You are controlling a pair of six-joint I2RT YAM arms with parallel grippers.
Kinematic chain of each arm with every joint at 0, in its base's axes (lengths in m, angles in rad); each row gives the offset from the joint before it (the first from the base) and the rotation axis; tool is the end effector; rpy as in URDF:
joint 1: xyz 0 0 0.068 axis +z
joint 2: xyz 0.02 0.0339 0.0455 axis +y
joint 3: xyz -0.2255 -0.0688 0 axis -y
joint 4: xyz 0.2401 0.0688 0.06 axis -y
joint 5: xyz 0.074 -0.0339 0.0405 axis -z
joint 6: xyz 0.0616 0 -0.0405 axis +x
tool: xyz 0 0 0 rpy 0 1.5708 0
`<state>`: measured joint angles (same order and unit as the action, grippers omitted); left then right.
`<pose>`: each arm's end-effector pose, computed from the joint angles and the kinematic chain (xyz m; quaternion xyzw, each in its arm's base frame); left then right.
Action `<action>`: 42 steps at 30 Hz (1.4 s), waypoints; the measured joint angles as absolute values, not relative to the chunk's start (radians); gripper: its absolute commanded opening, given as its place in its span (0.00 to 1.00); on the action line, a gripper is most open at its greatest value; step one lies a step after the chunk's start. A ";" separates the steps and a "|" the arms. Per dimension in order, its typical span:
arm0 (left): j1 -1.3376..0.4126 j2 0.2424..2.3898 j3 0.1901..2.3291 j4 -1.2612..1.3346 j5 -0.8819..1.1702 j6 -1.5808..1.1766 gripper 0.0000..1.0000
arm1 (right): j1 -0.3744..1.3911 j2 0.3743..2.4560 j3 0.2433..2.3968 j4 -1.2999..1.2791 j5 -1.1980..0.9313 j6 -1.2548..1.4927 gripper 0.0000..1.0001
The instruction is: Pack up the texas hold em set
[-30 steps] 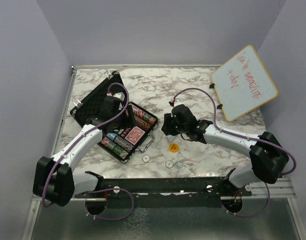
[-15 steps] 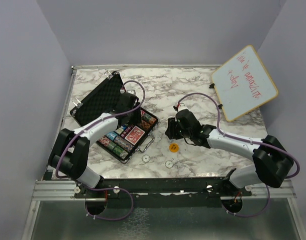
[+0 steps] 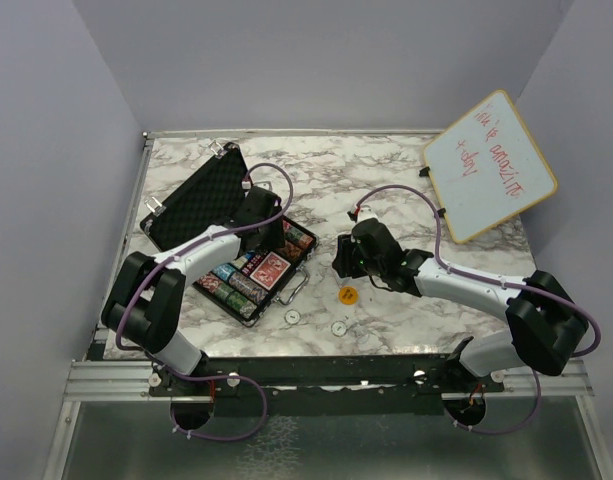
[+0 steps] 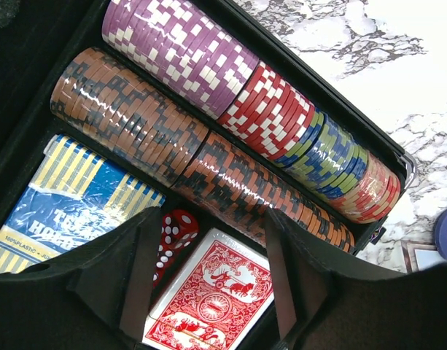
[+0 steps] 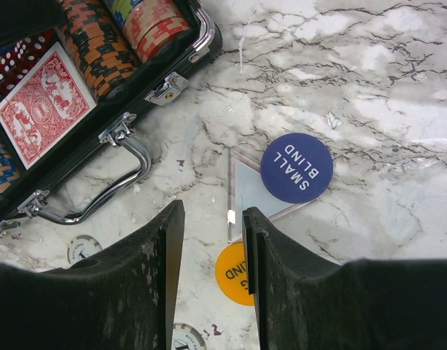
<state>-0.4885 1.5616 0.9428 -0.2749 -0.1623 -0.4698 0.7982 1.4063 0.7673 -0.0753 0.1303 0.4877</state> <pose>0.2985 -0.1474 0.1435 -0.0181 0.9403 -0.0848 0.3290 0.2247 0.2190 0.1524 -0.1137 0.9010 0.2011 0.3672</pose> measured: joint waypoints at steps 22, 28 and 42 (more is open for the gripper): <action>-0.488 1.519 0.941 -0.332 -0.147 -0.441 0.46 | 0.797 1.429 0.767 -0.074 0.131 0.486 0.42; -0.488 1.554 1.127 -0.466 -0.128 -0.299 0.46 | 0.797 1.444 0.767 -0.068 0.129 0.485 0.41; -0.492 1.659 1.150 -0.667 -0.041 -0.134 0.55 | 0.797 1.449 0.767 -0.060 0.120 0.480 0.41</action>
